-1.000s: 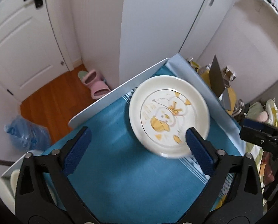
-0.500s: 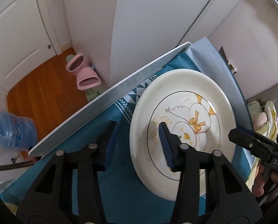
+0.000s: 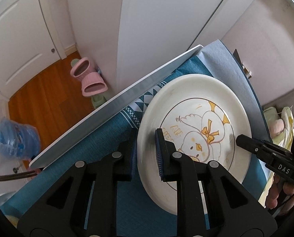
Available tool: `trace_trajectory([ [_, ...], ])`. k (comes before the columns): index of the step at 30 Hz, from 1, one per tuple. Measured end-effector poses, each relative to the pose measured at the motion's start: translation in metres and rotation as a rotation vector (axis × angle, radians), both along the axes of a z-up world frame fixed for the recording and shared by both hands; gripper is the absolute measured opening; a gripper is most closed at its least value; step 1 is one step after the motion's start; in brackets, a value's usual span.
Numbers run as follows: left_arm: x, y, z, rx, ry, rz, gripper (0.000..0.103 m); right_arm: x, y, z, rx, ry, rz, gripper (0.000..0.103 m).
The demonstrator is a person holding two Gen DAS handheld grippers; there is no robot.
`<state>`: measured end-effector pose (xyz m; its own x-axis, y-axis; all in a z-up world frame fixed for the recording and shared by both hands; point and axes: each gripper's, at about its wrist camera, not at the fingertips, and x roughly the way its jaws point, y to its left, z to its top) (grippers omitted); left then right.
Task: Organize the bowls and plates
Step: 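Grasp the rim of the small duck plate with bow using the left tool, then carry the small duck plate and lower it onto the plate stack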
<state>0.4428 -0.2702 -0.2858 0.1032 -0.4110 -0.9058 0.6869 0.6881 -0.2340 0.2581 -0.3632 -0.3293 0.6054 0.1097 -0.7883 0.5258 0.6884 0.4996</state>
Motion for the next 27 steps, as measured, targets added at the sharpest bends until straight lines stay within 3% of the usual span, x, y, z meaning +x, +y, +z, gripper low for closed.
trace_trajectory([
  [7,-0.015,0.006,0.021,-0.012,-0.036,0.032,0.015,-0.006,-0.004,0.013,-0.003,-0.027,0.012,0.012],
  [14,-0.037,0.033,0.067,-0.041,-0.077,0.119,0.015,-0.011,0.004,0.058,-0.036,-0.058,0.092,0.012],
  [22,-0.084,0.107,0.126,-0.081,-0.140,0.253,0.015,-0.024,0.049,0.114,-0.057,-0.100,0.227,0.012],
  [27,-0.121,0.165,0.140,-0.090,-0.144,0.329,0.015,-0.036,0.097,0.134,-0.069,-0.103,0.318,0.012],
])
